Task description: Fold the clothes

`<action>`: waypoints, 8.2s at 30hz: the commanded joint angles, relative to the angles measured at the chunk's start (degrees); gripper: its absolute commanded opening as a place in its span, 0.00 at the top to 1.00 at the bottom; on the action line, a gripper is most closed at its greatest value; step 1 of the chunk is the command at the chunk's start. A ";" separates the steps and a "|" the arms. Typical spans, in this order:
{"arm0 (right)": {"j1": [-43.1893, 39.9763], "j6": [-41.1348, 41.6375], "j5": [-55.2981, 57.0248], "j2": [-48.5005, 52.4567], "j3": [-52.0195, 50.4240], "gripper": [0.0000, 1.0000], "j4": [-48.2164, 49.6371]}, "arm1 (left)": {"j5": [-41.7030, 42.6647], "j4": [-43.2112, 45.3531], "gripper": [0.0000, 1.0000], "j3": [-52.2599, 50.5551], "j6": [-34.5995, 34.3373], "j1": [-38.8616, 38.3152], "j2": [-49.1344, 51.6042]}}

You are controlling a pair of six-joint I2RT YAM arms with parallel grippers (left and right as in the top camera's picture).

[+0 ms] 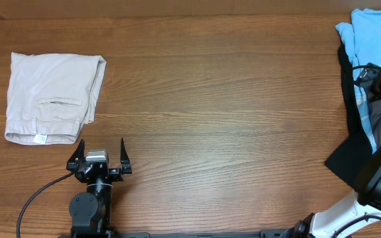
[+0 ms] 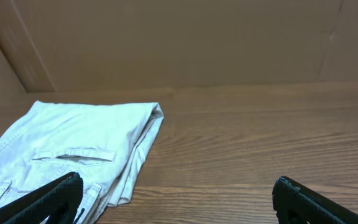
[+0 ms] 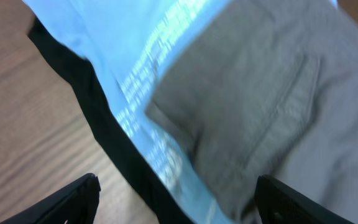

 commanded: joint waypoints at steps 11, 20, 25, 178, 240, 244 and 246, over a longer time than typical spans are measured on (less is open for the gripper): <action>0.09 -6.54 0.74 8.22 1.14 0.16 7.96 | -0.13 0.13 0.00 -0.22 1.33 0.00 -0.66; -1.66 -7.30 4.35 11.28 0.68 0.12 11.08 | -0.13 0.13 0.00 -0.22 1.33 0.00 -0.66; -3.56 -7.28 -1.53 11.28 0.59 0.25 11.10 | -0.13 0.13 0.00 -0.22 1.33 0.00 -0.66; 20.61 29.40 -11.76 -11.43 -31.43 0.89 -1.75 | -0.13 0.13 0.00 -0.22 1.33 0.00 -0.66; 38.36 3.21 -34.60 -12.39 10.45 0.09 -39.17 | -0.13 0.13 0.00 -0.22 1.33 0.00 -0.66; 39.39 3.21 -34.62 -11.19 8.07 0.05 -37.83 | -0.13 0.13 0.00 -0.22 1.36 0.00 -0.66; 39.50 3.23 -34.67 -10.43 7.45 0.05 -37.83 | -0.13 0.13 0.00 -0.22 1.36 0.00 -0.66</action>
